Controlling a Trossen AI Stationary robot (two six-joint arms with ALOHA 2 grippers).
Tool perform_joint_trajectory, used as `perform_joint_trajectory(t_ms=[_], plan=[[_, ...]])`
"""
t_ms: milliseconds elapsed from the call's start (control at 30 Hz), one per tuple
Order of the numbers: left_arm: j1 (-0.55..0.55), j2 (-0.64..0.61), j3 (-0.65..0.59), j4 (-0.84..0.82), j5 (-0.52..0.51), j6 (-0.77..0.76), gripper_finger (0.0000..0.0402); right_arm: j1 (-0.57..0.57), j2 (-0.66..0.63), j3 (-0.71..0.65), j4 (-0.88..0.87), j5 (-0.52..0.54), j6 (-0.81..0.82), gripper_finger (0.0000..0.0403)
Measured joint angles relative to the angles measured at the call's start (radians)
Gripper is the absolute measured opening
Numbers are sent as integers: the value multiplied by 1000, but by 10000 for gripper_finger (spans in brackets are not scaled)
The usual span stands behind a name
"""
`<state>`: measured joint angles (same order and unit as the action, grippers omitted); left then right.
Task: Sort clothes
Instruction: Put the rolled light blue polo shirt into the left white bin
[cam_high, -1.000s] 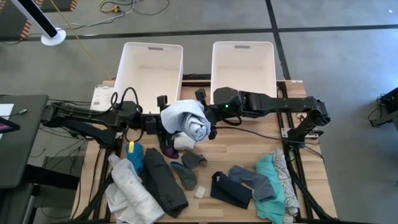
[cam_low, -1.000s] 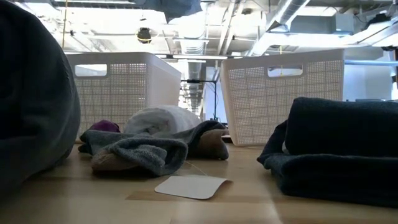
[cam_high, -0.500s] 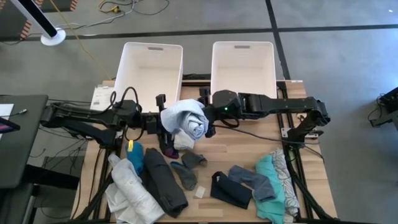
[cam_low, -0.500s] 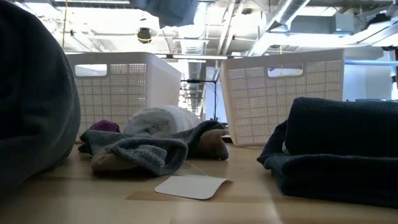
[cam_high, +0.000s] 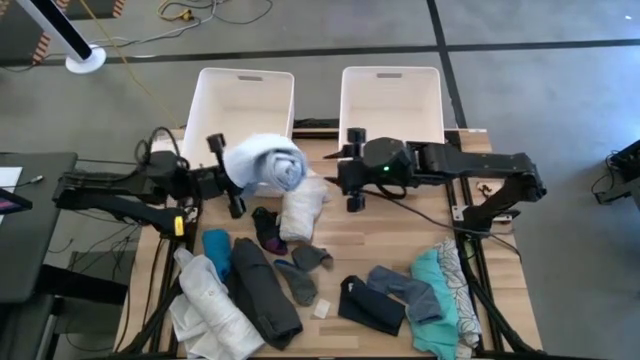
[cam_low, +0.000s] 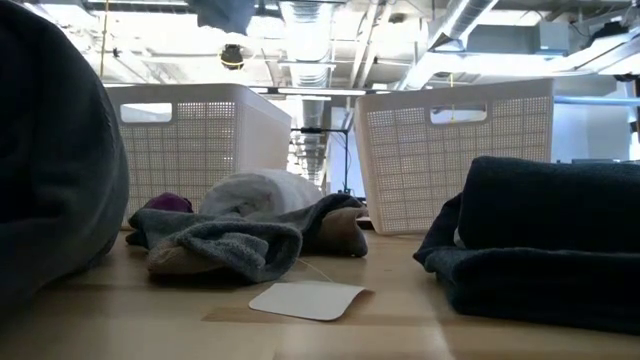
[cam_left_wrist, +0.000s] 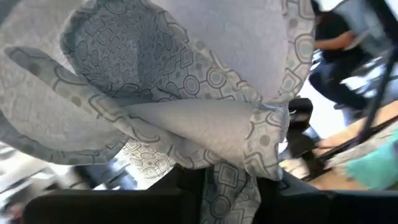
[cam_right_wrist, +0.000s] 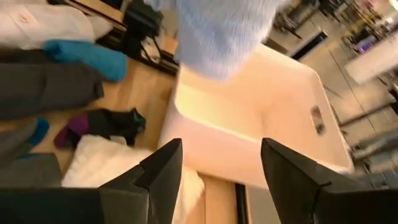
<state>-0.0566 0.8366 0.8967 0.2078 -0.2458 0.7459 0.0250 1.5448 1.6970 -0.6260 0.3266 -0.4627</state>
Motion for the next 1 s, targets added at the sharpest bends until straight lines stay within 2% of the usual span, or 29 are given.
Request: perform_joint_trajectory(t_ms=[233,367,667,1000], plan=[[15,-45,1,-139,-300,100,56,0,-76,-1,-178,76,89,232],[77,-40,1,-238,-395,101,56,0,-111,-2,-279,78,162,232],[323,-37,1,-495,-393,-48,56,-1,-165,-3,-448,78,281,232],[538,31,2,-724,-208,-155,56,31,-179,-4,-520,78,332,232]])
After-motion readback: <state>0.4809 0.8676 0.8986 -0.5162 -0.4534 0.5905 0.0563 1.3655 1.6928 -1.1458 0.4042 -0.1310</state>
